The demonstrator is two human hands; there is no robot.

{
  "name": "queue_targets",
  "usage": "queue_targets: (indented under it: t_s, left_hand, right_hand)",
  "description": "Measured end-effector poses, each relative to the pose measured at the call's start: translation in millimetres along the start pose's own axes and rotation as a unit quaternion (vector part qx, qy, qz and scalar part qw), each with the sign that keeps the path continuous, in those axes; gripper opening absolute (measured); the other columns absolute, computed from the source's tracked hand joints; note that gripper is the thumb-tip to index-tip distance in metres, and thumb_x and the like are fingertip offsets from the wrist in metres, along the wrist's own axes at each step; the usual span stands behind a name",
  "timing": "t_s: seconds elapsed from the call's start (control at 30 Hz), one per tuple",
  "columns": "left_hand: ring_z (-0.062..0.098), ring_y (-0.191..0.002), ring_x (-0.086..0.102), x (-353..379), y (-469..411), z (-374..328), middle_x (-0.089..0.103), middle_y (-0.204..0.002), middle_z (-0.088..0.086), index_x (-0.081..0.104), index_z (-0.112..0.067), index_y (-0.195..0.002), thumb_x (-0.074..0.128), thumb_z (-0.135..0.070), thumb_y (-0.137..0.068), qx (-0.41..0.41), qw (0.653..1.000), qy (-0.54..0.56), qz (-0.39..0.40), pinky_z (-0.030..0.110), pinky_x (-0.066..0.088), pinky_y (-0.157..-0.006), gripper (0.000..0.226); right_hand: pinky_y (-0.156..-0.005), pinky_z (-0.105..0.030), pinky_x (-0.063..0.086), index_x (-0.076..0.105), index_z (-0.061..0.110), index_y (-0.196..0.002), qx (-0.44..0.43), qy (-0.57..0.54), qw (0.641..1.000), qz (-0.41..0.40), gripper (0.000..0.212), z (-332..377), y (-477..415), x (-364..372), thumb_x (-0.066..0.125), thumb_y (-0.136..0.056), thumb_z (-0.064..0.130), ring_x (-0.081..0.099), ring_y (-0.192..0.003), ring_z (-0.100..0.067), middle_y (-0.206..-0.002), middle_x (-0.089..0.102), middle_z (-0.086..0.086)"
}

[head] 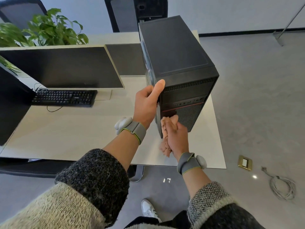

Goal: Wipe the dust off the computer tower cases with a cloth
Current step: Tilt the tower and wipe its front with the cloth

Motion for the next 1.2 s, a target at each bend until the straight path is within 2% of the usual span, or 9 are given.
queue_targets:
  t_s: [0.17,0.27,0.5,0.63,0.7,0.8,0.9,1.03,1.2]
  left_hand:
    - [0.019,-0.077,0.052,-4,5,10,0.049,-0.079,0.02,0.051,-0.014,-0.069,0.056,-0.076,-0.088,-0.018,1.0,-0.001,0.016,0.033,0.05,-0.072,0.066]
    - [0.013,-0.07,0.053,-13,11,24,0.053,-0.072,0.005,0.059,-0.008,-0.078,0.044,-0.062,-0.103,-0.048,0.999,0.002,0.011,0.029,0.051,-0.071,0.061]
    - [0.016,-0.067,0.051,-32,26,67,0.053,-0.068,0.001,0.06,-0.009,-0.077,0.049,-0.026,-0.108,-0.121,0.992,-0.023,0.001,0.031,0.047,-0.066,0.037]
    - [0.018,-0.069,0.053,-34,37,91,0.057,-0.07,0.001,0.061,-0.009,-0.08,0.052,-0.023,-0.106,-0.157,0.987,-0.041,0.017,0.033,0.047,-0.066,0.031]
    - [0.018,-0.07,0.056,-34,43,102,0.061,-0.075,0.002,0.062,-0.009,-0.085,0.053,-0.024,-0.106,-0.17,0.984,-0.045,0.018,0.034,0.049,-0.068,0.027]
    - [0.018,-0.074,0.059,-34,49,116,0.066,-0.083,0.004,0.066,-0.004,-0.094,0.053,-0.02,-0.104,-0.19,0.981,-0.048,0.009,0.034,0.052,-0.07,0.023]
    - [0.019,-0.076,0.061,-35,53,128,0.07,-0.09,0.007,0.067,0.0,-0.105,0.053,-0.014,-0.102,-0.212,0.975,-0.061,-0.005,0.033,0.053,-0.07,0.02]
    - [0.018,-0.078,0.063,-30,59,140,0.073,-0.099,0.011,0.068,-0.007,-0.106,0.052,-0.01,-0.103,-0.23,0.969,-0.089,-0.023,0.031,0.055,-0.07,0.017]
    - [0.018,-0.081,0.066,-22,65,152,0.072,-0.103,0.011,0.068,-0.01,-0.107,0.057,-0.007,-0.099,-0.25,0.962,-0.089,-0.06,0.032,0.056,-0.07,0.014]
  right_hand:
    - [-0.055,-0.031,0.05,0.065,0.022,-0.071,0.026,0.06,0.998,0.018,0.034,-22,-5,8,0.063,-0.102,0.035,0.059,-0.054,-0.015,-0.06,0.062,0.005]
    - [-0.058,-0.038,0.052,0.064,0.018,-0.069,0.064,0.085,0.994,0.031,0.038,-33,-6,8,0.063,-0.097,0.044,0.059,-0.055,-0.024,-0.059,0.062,0.0]
    - [-0.054,-0.021,0.046,0.064,0.019,-0.076,-0.047,0.028,0.998,0.001,0.033,14,3,7,0.06,-0.107,0.028,0.053,-0.055,-0.004,-0.066,0.059,0.003]
    - [-0.066,-0.038,0.054,0.061,0.022,-0.072,0.048,0.121,0.991,0.034,0.033,-26,-3,10,0.058,-0.101,0.035,0.063,-0.068,-0.026,-0.066,0.062,-0.001]
    - [-0.066,-0.044,0.057,0.063,0.017,-0.073,0.055,0.118,0.991,0.041,0.034,-23,-2,7,0.059,-0.099,0.038,0.063,-0.062,-0.028,-0.064,0.064,-0.004]
    - [-0.061,-0.03,0.05,0.064,0.014,-0.077,-0.012,0.057,0.998,0.012,0.035,11,-1,2,0.062,-0.103,0.037,0.058,-0.06,-0.013,-0.065,0.062,0.0]
    - [-0.064,-0.027,0.05,0.065,0.023,-0.076,-0.041,0.088,0.995,0.015,0.031,9,-4,4,0.06,-0.105,0.032,0.06,-0.065,-0.011,-0.069,0.065,0.005]
    - [-0.073,-0.052,0.063,0.073,0.019,-0.082,0.06,0.111,0.988,0.092,0.045,-60,-22,9,0.052,-0.084,0.059,0.07,-0.067,-0.036,-0.066,0.071,-0.007]
    - [-0.061,-0.033,0.051,0.064,0.019,-0.072,-0.015,0.034,0.996,0.078,0.035,11,-16,-12,0.064,-0.101,0.038,0.058,-0.062,-0.014,-0.06,0.059,0.008]
Point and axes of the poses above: each hand's wrist, its own y-axis away from the middle knuckle, its own x-axis out of the palm, z = x × y, the point moved 10 cm from there along -y, towards the middle knuckle
